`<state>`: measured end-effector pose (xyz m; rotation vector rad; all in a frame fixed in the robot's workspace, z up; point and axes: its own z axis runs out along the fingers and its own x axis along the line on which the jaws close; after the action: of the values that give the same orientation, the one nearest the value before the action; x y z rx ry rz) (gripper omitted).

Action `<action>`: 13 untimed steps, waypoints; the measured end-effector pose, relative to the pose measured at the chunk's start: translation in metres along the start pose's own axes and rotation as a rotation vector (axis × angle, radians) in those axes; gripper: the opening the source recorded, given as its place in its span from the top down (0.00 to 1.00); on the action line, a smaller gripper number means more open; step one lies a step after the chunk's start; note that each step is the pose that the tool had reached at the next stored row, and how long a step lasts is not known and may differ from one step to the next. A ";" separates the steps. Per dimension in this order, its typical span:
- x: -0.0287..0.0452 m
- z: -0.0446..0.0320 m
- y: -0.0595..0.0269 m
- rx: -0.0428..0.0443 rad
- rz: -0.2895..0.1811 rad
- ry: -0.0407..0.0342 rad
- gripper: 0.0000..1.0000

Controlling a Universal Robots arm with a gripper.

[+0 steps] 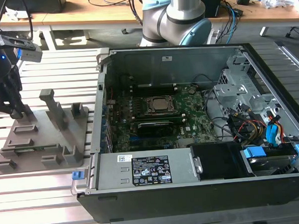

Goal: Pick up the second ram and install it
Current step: 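Pick up the second ram and move it above second insertion slot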

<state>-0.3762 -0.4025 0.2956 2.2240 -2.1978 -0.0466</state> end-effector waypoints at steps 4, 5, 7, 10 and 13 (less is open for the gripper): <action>0.0009 0.0046 -0.0002 -0.0002 0.000 0.0002 0.70; 0.0018 0.0057 -0.0002 0.0000 0.000 0.0000 0.70; 0.0086 0.0085 -0.0001 0.0000 0.000 0.0001 0.70; 0.0192 0.0111 0.0001 -0.0001 0.000 0.0000 0.70; 0.0295 0.0133 0.0002 0.0001 0.000 -0.0001 0.70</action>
<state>-0.3765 -0.4318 0.2821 2.2240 -2.1979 -0.0466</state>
